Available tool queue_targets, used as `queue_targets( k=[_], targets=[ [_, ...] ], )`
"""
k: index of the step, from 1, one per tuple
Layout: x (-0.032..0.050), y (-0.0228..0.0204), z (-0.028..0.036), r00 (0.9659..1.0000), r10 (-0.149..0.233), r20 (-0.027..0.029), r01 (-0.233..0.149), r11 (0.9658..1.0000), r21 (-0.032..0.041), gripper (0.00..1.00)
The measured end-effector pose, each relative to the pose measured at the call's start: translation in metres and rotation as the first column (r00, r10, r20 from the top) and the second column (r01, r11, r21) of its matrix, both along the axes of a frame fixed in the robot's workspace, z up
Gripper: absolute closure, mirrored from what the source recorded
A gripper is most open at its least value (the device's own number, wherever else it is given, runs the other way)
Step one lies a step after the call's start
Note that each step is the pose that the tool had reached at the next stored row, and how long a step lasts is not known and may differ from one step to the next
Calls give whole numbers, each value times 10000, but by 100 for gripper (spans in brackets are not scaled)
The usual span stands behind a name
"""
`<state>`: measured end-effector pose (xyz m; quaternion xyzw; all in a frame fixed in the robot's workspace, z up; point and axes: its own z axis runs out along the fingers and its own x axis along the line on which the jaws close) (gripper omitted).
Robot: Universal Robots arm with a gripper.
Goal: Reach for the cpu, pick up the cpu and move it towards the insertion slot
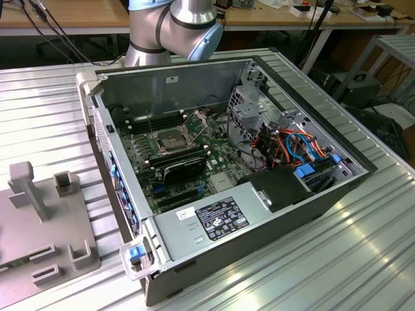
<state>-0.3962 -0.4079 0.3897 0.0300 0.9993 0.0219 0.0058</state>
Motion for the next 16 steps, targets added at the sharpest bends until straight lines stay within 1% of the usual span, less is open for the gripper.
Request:
queue_targets(
  k=[5,12,16],
  targets=[
    [-6,0,0,10000,0,0,0,10000,1,89],
    [-99,-2,-1,10000,0,0,0,10000,0,89],
    [-163,-15,-2,10000,0,0,0,10000,1,89]
  ],
)
